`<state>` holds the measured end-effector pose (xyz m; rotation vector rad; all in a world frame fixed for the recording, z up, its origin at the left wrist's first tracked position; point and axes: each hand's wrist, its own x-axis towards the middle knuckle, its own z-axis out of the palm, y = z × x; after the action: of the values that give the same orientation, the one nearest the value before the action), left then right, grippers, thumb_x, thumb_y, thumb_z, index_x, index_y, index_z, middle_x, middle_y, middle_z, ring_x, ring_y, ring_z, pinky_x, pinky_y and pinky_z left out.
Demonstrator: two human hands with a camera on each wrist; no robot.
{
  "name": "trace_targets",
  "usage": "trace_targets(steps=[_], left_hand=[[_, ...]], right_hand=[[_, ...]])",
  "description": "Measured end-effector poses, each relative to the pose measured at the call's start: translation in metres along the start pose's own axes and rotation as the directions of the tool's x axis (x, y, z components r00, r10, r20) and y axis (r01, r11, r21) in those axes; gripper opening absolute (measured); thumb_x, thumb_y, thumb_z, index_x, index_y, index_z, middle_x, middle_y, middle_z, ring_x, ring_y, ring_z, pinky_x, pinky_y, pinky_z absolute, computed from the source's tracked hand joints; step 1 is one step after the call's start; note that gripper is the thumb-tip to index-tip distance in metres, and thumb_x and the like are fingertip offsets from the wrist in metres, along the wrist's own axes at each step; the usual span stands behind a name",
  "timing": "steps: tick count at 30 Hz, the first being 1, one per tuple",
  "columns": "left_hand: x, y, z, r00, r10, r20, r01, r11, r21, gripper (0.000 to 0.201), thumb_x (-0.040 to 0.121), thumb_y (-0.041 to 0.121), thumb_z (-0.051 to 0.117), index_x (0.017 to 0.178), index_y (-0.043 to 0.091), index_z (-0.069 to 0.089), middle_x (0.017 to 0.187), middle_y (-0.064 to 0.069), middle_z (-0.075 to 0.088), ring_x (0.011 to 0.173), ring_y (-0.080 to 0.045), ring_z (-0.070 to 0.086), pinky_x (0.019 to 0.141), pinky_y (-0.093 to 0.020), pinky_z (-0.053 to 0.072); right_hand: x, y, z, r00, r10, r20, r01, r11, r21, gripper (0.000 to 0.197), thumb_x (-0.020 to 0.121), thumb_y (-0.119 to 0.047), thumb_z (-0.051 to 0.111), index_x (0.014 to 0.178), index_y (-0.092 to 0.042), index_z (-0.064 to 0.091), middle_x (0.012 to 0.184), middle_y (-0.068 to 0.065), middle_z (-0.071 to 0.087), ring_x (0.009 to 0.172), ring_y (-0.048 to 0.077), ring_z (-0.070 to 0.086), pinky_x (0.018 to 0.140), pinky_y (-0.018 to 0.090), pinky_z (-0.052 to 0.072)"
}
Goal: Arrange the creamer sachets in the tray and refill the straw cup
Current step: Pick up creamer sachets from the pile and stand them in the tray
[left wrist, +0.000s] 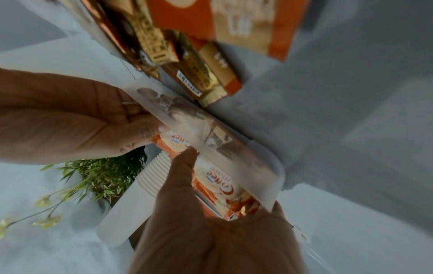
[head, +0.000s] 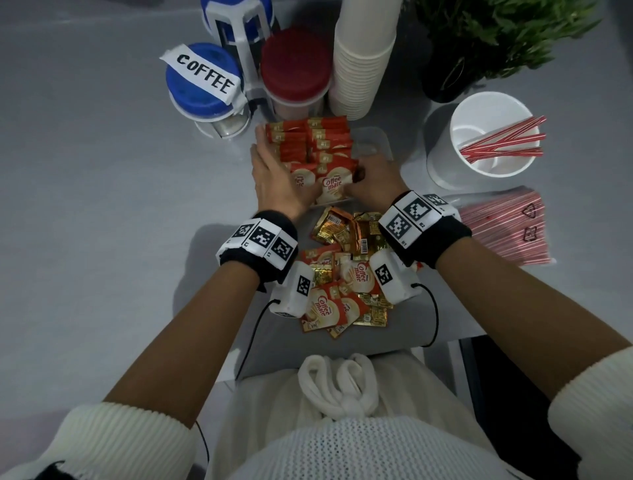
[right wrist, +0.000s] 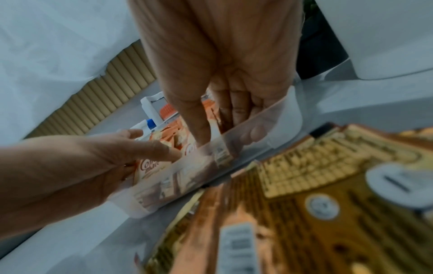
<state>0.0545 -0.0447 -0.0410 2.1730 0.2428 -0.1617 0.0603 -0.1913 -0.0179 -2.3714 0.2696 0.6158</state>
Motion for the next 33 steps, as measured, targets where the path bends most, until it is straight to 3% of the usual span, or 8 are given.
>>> trace_targets(steps=[6, 10, 15, 17, 20, 22, 27, 33], left_hand=[[-0.003, -0.003, 0.0, 1.0, -0.014, 0.001, 0.014, 0.998, -0.053, 0.114, 0.069, 0.012, 0.076, 0.147, 0.005, -0.007, 0.153, -0.016, 0.012, 0.142, -0.028, 0.015, 0.118, -0.036, 0.015], [-0.002, -0.005, 0.001, 1.0, -0.002, 0.011, 0.003, 0.999, -0.036, 0.117, 0.066, 0.013, 0.078, 0.146, 0.001, -0.007, 0.153, -0.021, 0.011, 0.143, -0.031, 0.012, 0.118, -0.045, 0.016], [-0.003, -0.008, 0.0, 0.999, 0.046, 0.004, -0.046, 0.998, -0.053, 0.114, 0.064, 0.015, 0.077, 0.145, -0.002, -0.002, 0.149, -0.028, 0.015, 0.141, -0.038, 0.015, 0.115, -0.051, 0.022], [-0.005, -0.009, 0.0, 0.997, 0.073, -0.017, -0.074, 0.996, -0.045, 0.105, 0.067, 0.014, 0.073, 0.144, -0.004, 0.005, 0.147, -0.031, 0.015, 0.139, -0.042, 0.019, 0.116, -0.051, 0.022], [-0.01, -0.006, -0.001, 0.992, 0.119, -0.029, -0.117, 0.99, 0.077, 0.081, 0.075, 0.009, 0.07, 0.141, -0.002, 0.024, 0.147, -0.029, 0.014, 0.139, -0.039, 0.019, 0.108, -0.021, 0.015], [-0.016, -0.004, -0.004, 0.989, 0.141, -0.036, -0.135, 0.981, 0.137, 0.064, 0.08, 0.009, 0.066, 0.136, 0.002, 0.037, 0.149, -0.027, 0.015, 0.139, -0.036, 0.023, 0.108, -0.023, 0.024], [-0.019, -0.013, -0.012, 0.979, 0.18, -0.095, -0.147, 0.947, 0.284, 0.04, 0.089, 0.015, 0.057, 0.127, 0.004, 0.054, 0.15, -0.019, 0.029, 0.14, -0.032, 0.027, 0.116, -0.034, 0.025], [-0.025, -0.014, -0.024, 0.984, 0.126, -0.124, -0.09, 0.96, 0.264, 0.036, 0.091, 0.018, 0.054, 0.126, 0.009, 0.055, 0.148, -0.009, 0.035, 0.133, -0.025, 0.04, 0.105, -0.029, 0.035]], right_hand=[[0.002, -0.011, 0.005, 0.997, 0.072, -0.019, -0.062, 0.947, 0.314, 0.048, 0.086, -0.004, 0.055, 0.129, -0.005, 0.033, 0.122, 0.009, 0.057, 0.111, 0.021, 0.057, 0.087, 0.03, 0.048], [0.017, 0.0, 0.028, 0.998, 0.016, 0.064, -0.04, 0.919, 0.393, 0.077, 0.074, -0.011, 0.053, 0.142, -0.013, 0.016, 0.126, 0.014, 0.055, 0.114, 0.028, 0.056, 0.097, 0.047, 0.047], [0.002, -0.015, 0.021, 0.999, 0.038, 0.009, -0.039, 0.93, 0.367, 0.078, 0.084, -0.001, 0.046, 0.147, -0.011, 0.002, 0.136, 0.012, 0.046, 0.122, 0.024, 0.049, 0.101, 0.031, 0.041], [0.0, -0.012, 0.021, 0.995, -0.053, -0.078, 0.074, 0.953, 0.295, 0.077, 0.084, 0.005, 0.043, 0.148, -0.013, 0.004, 0.142, 0.014, 0.037, 0.126, 0.025, 0.045, 0.1, 0.029, 0.04], [-0.003, -0.01, 0.025, 0.985, -0.172, -0.016, 0.173, 0.984, 0.037, 0.073, 0.087, 0.004, 0.041, 0.148, -0.013, 0.006, 0.156, 0.017, 0.005, 0.142, 0.028, 0.019, 0.112, 0.03, 0.022], [-0.007, -0.008, 0.022, 0.984, -0.175, -0.012, 0.175, 0.984, -0.028, 0.07, 0.088, 0.003, 0.04, 0.149, -0.015, 0.008, 0.157, 0.016, -0.005, 0.145, 0.028, 0.009, 0.113, 0.027, 0.018], [-0.018, -0.003, 0.021, 0.942, -0.329, -0.063, 0.319, 0.938, -0.137, 0.061, 0.09, -0.002, 0.043, 0.145, -0.024, 0.027, 0.156, 0.015, -0.006, 0.144, 0.033, 0.006, 0.117, 0.04, 0.019], [-0.019, -0.002, 0.024, 0.935, -0.336, -0.117, 0.327, 0.941, -0.091, 0.052, 0.085, 0.001, 0.047, 0.134, -0.015, 0.046, 0.156, 0.014, 0.009, 0.142, 0.031, 0.019, 0.115, 0.039, 0.025]])
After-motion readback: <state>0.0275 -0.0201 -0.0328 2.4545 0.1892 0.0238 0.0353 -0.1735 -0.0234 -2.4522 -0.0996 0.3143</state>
